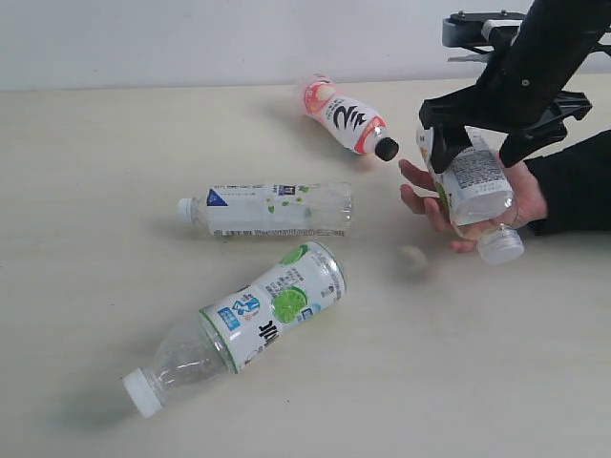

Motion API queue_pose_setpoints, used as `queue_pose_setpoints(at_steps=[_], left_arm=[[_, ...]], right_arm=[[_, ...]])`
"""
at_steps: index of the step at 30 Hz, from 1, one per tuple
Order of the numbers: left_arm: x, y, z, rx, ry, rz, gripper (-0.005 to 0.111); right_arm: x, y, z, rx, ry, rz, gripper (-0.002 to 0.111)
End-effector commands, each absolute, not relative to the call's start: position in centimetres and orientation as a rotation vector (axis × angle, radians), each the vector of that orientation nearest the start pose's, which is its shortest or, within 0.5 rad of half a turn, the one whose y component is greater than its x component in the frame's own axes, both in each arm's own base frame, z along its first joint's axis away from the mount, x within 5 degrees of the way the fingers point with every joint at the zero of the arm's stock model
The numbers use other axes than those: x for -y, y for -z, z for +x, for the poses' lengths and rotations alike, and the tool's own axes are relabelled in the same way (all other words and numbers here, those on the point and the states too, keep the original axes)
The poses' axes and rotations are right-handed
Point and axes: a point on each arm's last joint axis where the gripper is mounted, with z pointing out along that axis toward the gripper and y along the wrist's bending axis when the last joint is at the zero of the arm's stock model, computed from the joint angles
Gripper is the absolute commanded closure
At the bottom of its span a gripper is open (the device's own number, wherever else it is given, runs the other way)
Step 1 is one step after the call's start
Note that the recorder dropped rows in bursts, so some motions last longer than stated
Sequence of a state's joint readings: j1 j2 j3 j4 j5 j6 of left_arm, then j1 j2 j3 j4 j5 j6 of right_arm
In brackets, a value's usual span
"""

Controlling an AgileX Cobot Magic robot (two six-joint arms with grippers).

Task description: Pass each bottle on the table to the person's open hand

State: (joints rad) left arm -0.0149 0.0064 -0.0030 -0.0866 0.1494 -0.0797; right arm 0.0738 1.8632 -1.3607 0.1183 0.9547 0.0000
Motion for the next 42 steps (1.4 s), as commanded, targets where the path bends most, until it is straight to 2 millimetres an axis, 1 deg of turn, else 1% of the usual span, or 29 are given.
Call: queue_pose_setpoints(at_steps=[1,6,8,12,14,16,17,19,20,21,22,23,24,25,26,27,28,29,31,32,34,35,37,42], left_arm=[[0.2,-20.0,5.6,-1.628,0.153,-0.121,0.107],[0.2,-20.0,5.6,-1.628,0.153,-0.121,0.107],[0.2,-20.0,5.6,-1.628,0.153,-0.121,0.107],[0.2,-20.0,5.6,-1.628,0.153,-0.121,0.107],[0.2,-20.0,5.6,-1.628,0.153,-0.121,0.107],[0.2,-20.0,5.6,-1.628,0.153,-0.121,0.107],[0.2,-20.0,5.6,-1.628,0.153,-0.121,0.107],[0.2,-20.0,5.6,-1.628,0.153,-0.121,0.107],[0.2,-20.0,5.6,-1.628,0.153,-0.121,0.107],[0.2,-20.0,5.6,-1.628,0.153,-0.121,0.107],[0.2,-20.0,5.6,-1.628,0.153,-0.121,0.107],[0.2,-20.0,5.6,-1.628,0.153,-0.121,0.107],[0.2,-20.0,5.6,-1.628,0.153,-0.121,0.107],[0.2,-20.0,5.6,-1.628,0.153,-0.121,0.107],[0.2,-20.0,5.6,-1.628,0.153,-0.121,0.107],[0.2,-20.0,5.6,-1.628,0.153,-0.121,0.107],[0.2,-20.0,5.6,-1.628,0.153,-0.121,0.107],[0.2,-20.0,5.6,-1.628,0.153,-0.121,0.107],[0.2,-20.0,5.6,-1.628,0.153,-0.121,0.107],[0.2,-20.0,5.6,-1.628,0.153,-0.121,0.107],[0.2,-20.0,5.6,-1.628,0.153,-0.121,0.107],[0.2,-20.0,5.6,-1.628,0.153,-0.121,0.107],[0.2,-20.0,5.6,-1.628,0.153,-0.121,0.107],[0.2,-20.0,5.6,-1.628,0.153,-0.121,0.107]], right_arm=[[-3.4,-21.5,37.7,-2.909,-0.154,-0.016,0.030],[-3.4,-21.7,37.9,-2.881,-0.154,-0.014,0.030],[-3.3,-22.1,37.8,-2.861,-0.150,-0.016,0.030],[-3.2,-25.3,37.3,-2.769,-0.130,-0.051,0.030],[-3.1,-27.2,36.7,-2.703,-0.130,-0.055,0.030],[-3.1,-29.0,35.9,-2.654,-0.127,-0.096,0.030],[-3.2,-30.0,35.4,-2.633,-0.127,-0.121,0.032],[-3.3,-31.4,34.4,-2.600,-0.143,-0.164,0.043],[-3.7,-32.6,33.2,-2.552,-0.193,-0.223,0.058],[-4.1,-33.2,32.0,-2.498,-0.253,-0.267,0.073],[-4.3,-33.3,31.2,-2.470,-0.286,-0.298,0.082],[-4.4,-33.0,29.6,-2.437,-0.309,-0.327,0.094],[-4.4,-32.7,28.7,-2.430,-0.305,-0.320,0.100],[-4.1,-32.1,27.1,-2.410,-0.288,-0.316,0.108],[-4.0,-31.8,26.1,-2.395,-0.277,-0.316,0.108],[-3.8,-31.4,24.4,-2.362,-0.258,-0.313,0.108],[-3.7,-31.2,23.4,-2.339,-0.248,-0.307,0.108],[-3.4,-31.1,21.3,-2.291,-0.231,-0.295,0.108],[-3.0,-30.8,18.5,-2.210,-0.205,-0.278,0.108],[-2.8,-30.3,16.9,-2.168,-0.191,-0.272,0.108],[-2.5,-29.6,14.6,-2.086,-0.174,-0.246,0.108],[-2.5,-29.3,13.4,-2.048,-0.191,-0.225,0.108],[-2.5,-29.0,11.6,-2.015,-0.212,-0.224,0.108],[-2.4,-29.7,8.4,-1.883,-0.223,-0.226,0.108]])
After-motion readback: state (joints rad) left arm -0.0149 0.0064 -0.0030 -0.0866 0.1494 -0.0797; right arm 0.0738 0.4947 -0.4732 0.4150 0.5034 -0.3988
